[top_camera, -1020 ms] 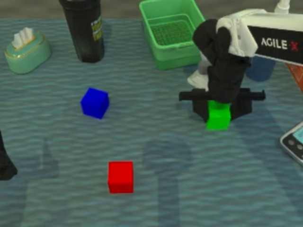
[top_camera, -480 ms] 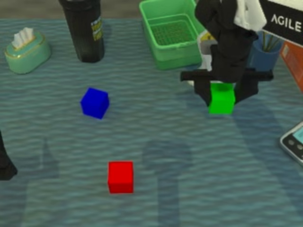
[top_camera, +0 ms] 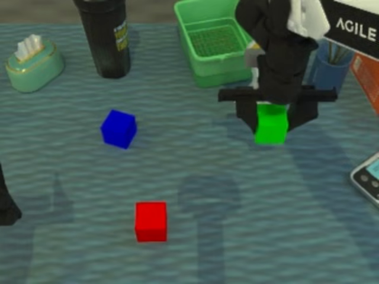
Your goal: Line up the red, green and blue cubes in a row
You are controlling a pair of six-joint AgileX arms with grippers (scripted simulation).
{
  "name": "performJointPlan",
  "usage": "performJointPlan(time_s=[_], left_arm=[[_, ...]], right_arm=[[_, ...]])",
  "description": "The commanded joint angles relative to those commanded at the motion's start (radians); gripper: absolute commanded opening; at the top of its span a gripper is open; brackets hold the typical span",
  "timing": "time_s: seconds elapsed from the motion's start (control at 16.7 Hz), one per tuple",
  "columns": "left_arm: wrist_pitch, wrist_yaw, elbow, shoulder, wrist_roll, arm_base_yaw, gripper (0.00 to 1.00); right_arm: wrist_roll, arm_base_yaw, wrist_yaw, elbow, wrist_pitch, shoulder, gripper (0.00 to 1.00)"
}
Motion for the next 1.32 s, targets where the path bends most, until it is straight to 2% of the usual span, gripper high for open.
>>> performJointPlan(time_s=[0.42, 0.54, 0.96, 1.32], left_arm=[[0.000, 0.000, 0.000, 0.000, 0.000, 0.000, 1.00], [0.000, 0.000, 0.000, 0.000, 0.000, 0.000, 1.00], [0.000, 0.000, 0.000, 0.000, 0.000, 0.000, 1.00], [0.000, 0.000, 0.000, 0.000, 0.000, 0.000, 1.00]], right_arm=[[0.289, 0.308, -0.001, -0.234, 0.044, -0.183, 0.00], [0.347, 0.367, 0.000, -0.284, 0.055, -0.225, 0.00], [0.364, 0.381, -0.001, -0.310, 0.075, -0.231, 0.00], [0.367, 0.384, 0.000, -0.444, 0.272, -0.175, 0.00]])
